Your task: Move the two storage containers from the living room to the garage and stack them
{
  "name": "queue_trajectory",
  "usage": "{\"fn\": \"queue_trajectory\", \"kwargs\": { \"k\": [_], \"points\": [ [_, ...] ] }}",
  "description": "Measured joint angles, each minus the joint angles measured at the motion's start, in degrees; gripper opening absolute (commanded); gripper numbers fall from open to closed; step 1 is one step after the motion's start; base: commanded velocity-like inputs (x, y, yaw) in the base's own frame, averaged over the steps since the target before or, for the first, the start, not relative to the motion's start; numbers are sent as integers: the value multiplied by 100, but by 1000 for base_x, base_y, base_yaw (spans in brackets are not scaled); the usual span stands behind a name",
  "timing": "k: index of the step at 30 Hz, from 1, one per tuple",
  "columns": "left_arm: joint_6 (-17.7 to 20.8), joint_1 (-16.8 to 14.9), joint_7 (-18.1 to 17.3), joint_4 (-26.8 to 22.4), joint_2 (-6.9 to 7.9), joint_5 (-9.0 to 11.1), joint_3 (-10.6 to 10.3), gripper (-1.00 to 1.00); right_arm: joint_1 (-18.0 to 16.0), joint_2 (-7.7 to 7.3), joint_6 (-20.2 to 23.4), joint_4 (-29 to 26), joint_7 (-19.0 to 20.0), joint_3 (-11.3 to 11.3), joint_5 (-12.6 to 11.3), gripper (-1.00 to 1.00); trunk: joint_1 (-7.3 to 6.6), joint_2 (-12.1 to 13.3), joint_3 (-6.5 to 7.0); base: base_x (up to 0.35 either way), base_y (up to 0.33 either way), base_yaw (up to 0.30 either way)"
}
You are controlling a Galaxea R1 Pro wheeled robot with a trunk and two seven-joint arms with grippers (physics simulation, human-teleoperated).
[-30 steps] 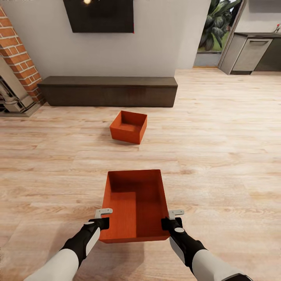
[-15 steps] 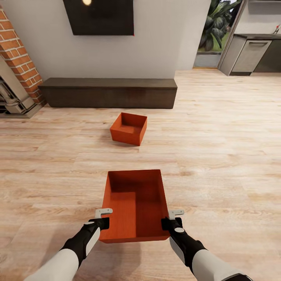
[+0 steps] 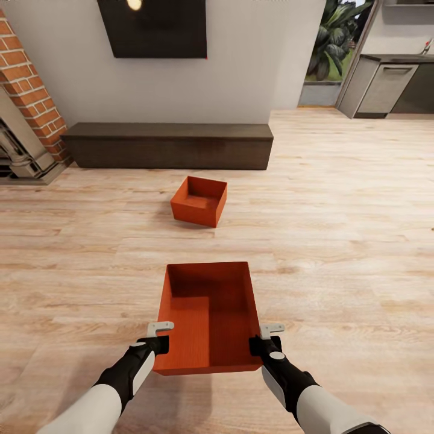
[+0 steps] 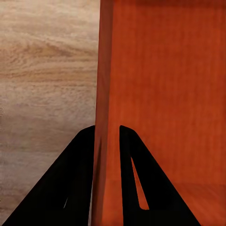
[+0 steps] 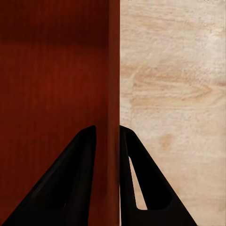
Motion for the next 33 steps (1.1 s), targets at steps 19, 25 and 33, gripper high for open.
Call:
{"fn": "queue_trajectory", "kwargs": {
  "k": [19, 25, 33],
  "points": [
    [1, 1, 0, 4, 0, 7, 1, -100, 0, -1, 17, -8, 2, -4, 12, -100, -417, 762, 341, 0, 0, 0],
    [1, 1, 1, 4, 0, 7, 1, -100, 0, 0, 18, -8, 1, -5, 14, -100, -549, 1003, 449, 0, 0, 0],
    [-1, 0, -1, 0, 4, 11, -7, -100, 0, 1, 0, -3, 0, 4, -5, -100, -725, 1324, 592, 0, 0, 0]
  ]
}}
